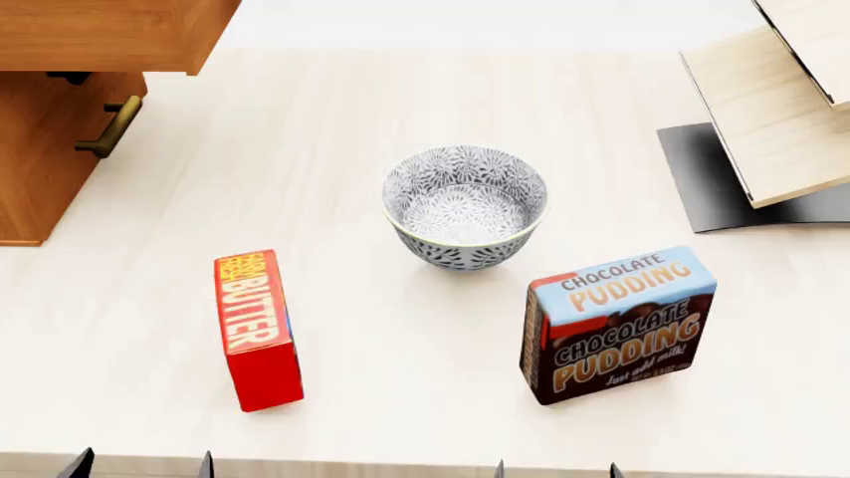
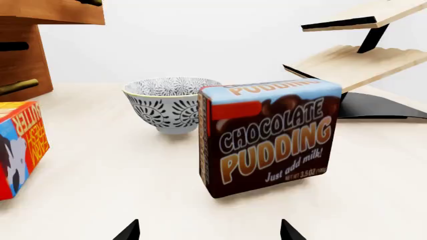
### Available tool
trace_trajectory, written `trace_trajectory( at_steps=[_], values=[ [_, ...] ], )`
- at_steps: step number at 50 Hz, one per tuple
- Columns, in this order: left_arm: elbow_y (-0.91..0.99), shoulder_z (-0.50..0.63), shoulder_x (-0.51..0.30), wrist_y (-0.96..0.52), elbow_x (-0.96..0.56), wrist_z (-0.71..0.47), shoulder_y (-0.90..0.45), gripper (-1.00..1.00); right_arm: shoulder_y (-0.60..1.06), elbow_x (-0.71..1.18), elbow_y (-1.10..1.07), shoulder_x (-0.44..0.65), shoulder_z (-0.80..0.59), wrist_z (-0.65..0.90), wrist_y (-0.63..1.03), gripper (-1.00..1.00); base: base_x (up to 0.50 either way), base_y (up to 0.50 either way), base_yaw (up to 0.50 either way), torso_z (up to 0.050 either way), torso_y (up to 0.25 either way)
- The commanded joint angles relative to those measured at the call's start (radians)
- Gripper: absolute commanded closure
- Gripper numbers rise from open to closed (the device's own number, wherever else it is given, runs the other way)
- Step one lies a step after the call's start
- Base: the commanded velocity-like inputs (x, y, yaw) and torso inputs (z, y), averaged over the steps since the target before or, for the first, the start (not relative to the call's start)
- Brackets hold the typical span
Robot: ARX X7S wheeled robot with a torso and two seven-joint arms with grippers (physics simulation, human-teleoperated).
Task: Close the top drawer of the cabinet.
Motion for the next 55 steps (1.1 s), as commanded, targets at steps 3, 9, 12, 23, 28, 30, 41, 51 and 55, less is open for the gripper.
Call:
trace_trajectory(
  at_steps=[3,9,12,23,28,30,41,51,55],
  values=[
    [0.045,0.019,-0.017,-0.002,-0.04,-0.001,0.033,-1.0,-0.015,0.011,-0.015,0.016,-0.022,0.018,-0.023,-1.0,0.0,0.0,0.0,0.0,0.0],
    [0.047,0.044,-0.039,-0.01,-0.066,-0.009,0.033,-1.0,-0.027,0.052,-0.026,0.034,-0.041,0.033,-0.063,-1.0,0.0,0.0,0.0,0.0,0.0],
    [0.036,0.04,-0.042,-0.022,-0.088,-0.021,0.017,-1.0,-0.031,0.06,-0.031,0.042,-0.047,0.042,-0.078,-1.0,0.0,0.0,0.0,0.0,0.0],
    [0.025,0.064,-0.06,-0.017,-0.117,-0.04,0.009,-1.0,-0.035,0.075,-0.032,0.065,-0.073,0.061,-0.076,-1.0,0.0,0.0,0.0,0.035,0.0],
    [0.026,0.073,-0.068,-0.006,-0.119,-0.05,0.009,-1.0,-0.032,0.08,-0.03,0.072,-0.082,0.07,-0.076,-1.0,0.0,0.0,0.0,0.05,0.0],
    [0.023,0.075,-0.07,-0.003,-0.121,-0.053,0.008,-1.0,-0.029,0.083,-0.026,0.074,-0.085,0.073,-0.072,-1.0,0.0,0.0,0.0,0.05,0.0],
    [0.029,0.088,-0.083,0.021,-0.126,-0.074,0.013,-1.0,-0.029,0.089,-0.026,0.086,-0.098,0.095,-0.075,-1.0,0.0,0.0,0.0,0.05,0.0],
    [0.027,0.094,-0.093,0.026,-0.131,-0.098,0.012,-1.0,-0.026,0.097,-0.026,0.094,-0.105,0.117,-0.079,-1.0,0.0,0.0,0.0,0.04,0.0],
    [0.022,0.1,-0.098,0.031,-0.132,-0.104,0.01,-1.0,-0.022,0.101,-0.021,0.099,-0.111,0.122,-0.075,-1.0,0.0,0.0,0.0,0.0,0.0]
  ],
)
